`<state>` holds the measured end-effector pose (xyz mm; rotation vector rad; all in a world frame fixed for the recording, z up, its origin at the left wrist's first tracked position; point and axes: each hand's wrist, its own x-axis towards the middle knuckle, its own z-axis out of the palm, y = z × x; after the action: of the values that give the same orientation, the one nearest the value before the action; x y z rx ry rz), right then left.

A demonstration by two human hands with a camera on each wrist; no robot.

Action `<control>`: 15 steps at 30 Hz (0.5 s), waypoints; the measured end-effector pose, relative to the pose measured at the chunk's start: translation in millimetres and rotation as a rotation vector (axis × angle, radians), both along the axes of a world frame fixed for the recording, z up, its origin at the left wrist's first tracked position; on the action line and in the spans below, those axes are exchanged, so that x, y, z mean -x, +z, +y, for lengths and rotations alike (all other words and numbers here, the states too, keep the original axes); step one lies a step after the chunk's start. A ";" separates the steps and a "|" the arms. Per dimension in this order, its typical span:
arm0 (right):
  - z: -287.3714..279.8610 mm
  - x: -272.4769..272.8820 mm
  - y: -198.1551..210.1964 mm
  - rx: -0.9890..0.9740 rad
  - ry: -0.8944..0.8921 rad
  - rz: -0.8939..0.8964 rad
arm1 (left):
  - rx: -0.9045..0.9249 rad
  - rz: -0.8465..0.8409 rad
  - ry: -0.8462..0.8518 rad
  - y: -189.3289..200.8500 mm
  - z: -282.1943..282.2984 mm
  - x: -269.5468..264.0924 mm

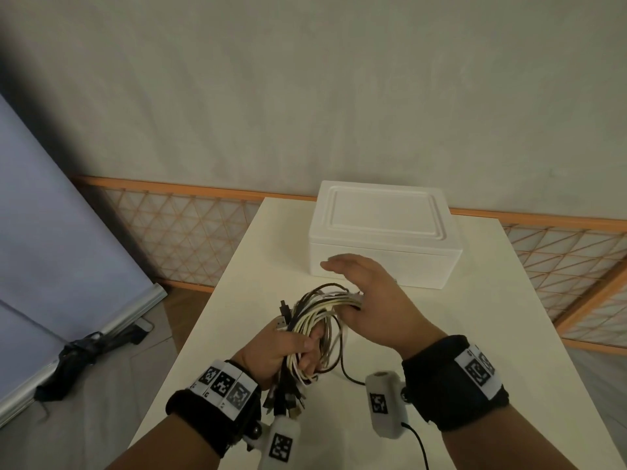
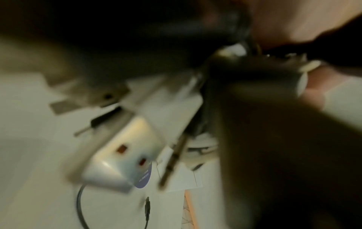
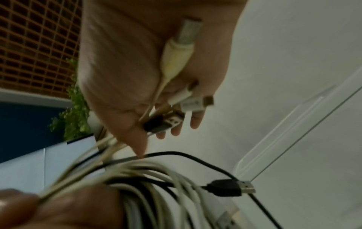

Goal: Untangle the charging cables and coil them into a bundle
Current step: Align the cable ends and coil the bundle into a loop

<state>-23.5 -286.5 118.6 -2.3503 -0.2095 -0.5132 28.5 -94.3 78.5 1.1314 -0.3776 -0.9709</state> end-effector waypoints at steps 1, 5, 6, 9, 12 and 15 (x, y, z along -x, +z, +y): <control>0.9 4.1 0.1 -0.020 -0.055 -0.085 | 0.007 -0.004 0.023 -0.3 -0.6 -1.0; 24.5 15.0 -4.3 0.081 -0.222 -0.127 | 0.065 -0.005 0.069 0.9 -0.4 -5.0; 31.3 14.1 -10.9 0.089 -0.209 -0.042 | 0.096 -0.010 0.045 2.2 -0.7 -4.1; 40.3 8.0 -29.5 -0.327 -0.070 0.130 | 0.242 -0.002 -0.114 11.0 -5.7 4.2; 39.0 3.9 -35.5 -0.794 0.110 0.070 | 0.324 -0.034 -0.247 23.2 -11.2 9.8; 41.1 1.6 -29.2 -0.920 0.207 0.083 | 0.352 -0.064 -0.322 31.9 -12.2 8.2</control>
<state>-25.1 -245.4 89.4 -1.4291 -0.1332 -0.3085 20.2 -106.6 110.4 0.7944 -0.7687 -1.0971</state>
